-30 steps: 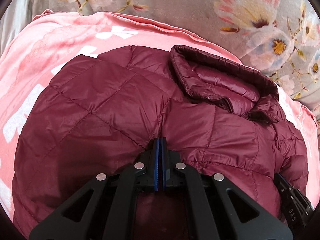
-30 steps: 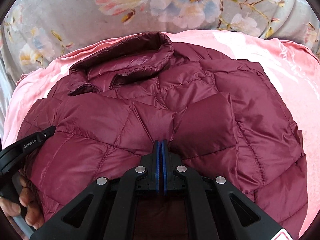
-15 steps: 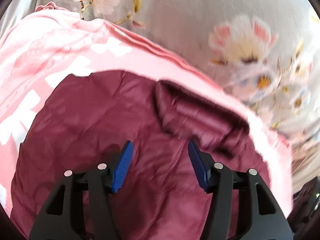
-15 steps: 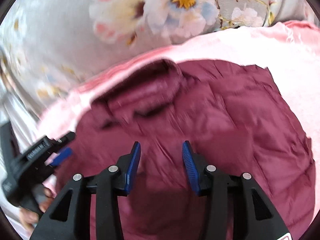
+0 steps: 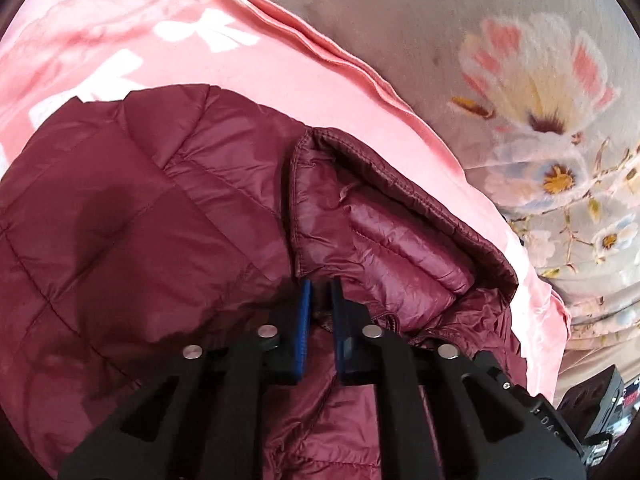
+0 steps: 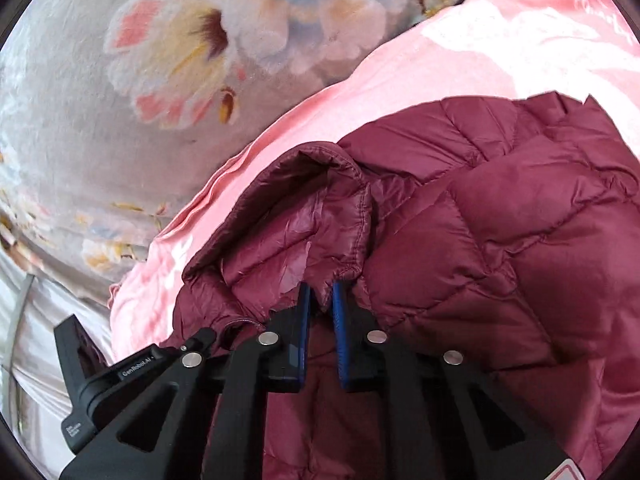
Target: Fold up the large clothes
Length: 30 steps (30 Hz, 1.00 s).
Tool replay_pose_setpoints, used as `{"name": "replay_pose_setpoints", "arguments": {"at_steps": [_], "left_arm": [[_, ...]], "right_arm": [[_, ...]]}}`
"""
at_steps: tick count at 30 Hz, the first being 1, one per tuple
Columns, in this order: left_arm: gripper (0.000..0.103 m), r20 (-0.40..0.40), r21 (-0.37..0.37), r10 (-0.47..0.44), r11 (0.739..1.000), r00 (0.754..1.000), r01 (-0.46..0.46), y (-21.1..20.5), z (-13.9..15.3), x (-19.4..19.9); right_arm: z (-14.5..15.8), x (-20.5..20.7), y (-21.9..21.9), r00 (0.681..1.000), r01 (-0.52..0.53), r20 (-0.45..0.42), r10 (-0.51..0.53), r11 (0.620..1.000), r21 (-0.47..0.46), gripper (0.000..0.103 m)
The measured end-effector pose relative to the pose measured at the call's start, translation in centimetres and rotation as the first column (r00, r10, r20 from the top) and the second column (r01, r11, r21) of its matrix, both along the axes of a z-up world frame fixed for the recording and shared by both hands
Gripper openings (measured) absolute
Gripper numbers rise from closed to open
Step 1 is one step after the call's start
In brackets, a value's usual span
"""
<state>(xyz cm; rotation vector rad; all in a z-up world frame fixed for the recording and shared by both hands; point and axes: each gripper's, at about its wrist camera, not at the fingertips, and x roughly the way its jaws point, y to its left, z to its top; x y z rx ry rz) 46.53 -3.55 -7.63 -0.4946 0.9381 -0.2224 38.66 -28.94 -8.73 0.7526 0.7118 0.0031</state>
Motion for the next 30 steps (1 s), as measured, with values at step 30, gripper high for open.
{"name": "replay_pose_setpoints", "arguments": {"at_steps": [30], "left_arm": [[0.008,0.108,0.323,-0.027,0.946,0.994,-0.009,-2.1,-1.8,-1.8]], "right_arm": [[-2.8,0.6,2.7,0.995,-0.051,-0.097,0.019,0.938,-0.343,0.005]]}}
